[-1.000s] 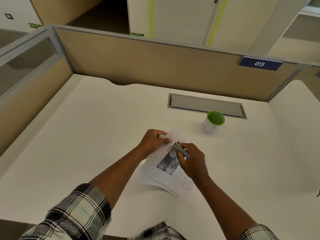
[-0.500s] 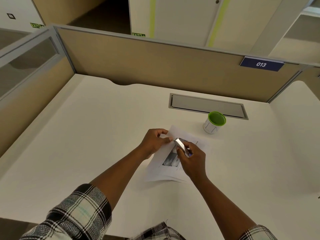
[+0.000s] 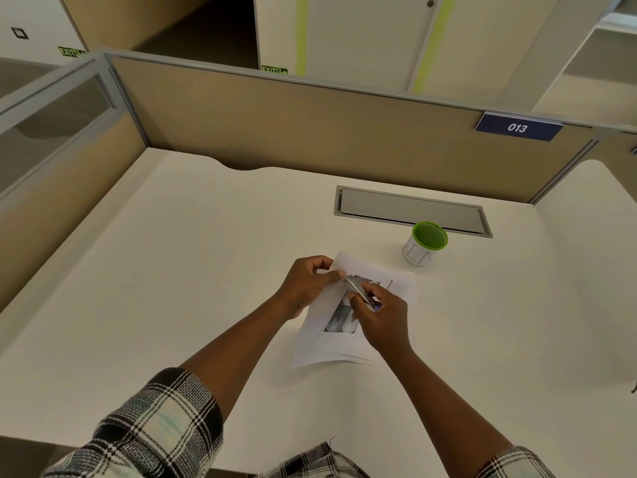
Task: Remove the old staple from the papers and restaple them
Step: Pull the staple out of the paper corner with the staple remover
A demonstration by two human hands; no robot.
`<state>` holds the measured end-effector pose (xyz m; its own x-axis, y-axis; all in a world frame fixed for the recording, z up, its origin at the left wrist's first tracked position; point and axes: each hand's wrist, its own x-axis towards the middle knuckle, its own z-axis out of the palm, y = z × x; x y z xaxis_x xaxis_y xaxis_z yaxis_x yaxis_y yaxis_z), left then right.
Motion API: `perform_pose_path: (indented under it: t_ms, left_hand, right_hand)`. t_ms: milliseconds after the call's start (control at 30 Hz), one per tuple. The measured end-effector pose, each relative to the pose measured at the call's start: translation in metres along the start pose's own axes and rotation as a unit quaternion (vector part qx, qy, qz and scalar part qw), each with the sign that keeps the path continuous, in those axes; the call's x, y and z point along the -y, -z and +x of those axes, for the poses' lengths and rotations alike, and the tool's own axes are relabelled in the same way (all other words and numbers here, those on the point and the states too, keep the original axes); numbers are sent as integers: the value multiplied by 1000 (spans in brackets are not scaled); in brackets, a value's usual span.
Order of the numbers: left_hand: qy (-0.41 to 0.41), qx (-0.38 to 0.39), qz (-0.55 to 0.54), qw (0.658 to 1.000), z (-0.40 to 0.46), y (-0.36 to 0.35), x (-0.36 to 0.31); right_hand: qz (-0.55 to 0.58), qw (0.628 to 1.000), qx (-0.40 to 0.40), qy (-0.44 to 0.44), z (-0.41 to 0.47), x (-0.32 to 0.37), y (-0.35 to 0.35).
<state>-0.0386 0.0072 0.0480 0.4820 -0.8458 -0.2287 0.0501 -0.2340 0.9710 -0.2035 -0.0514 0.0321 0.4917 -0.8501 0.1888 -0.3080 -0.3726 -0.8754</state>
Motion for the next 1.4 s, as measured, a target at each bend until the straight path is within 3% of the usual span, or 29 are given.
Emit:
perform_pose_path:
  t_ms: [267, 500, 1067, 1300, 1400]
  left_hand:
    - [-18, 4, -14, 1000, -1, 1, 3]
    - [-16, -9, -14, 1000, -1, 3, 5]
    - [-8, -30, -40, 999, -4, 3, 4]
    - [-7, -14, -40, 999, -4, 1, 6]
    - [-9, -9, -44, 999, -4, 3, 6]
  right_hand:
    - [14, 999, 27, -34, 2, 2, 3]
    - [-70, 997, -8, 39, 0, -1, 0]
    - [-68, 994, -11, 79, -2, -1, 5]
    - [-69, 996, 3, 51, 2, 1, 2]
    - [-26, 999, 23, -3, 3, 1, 1]
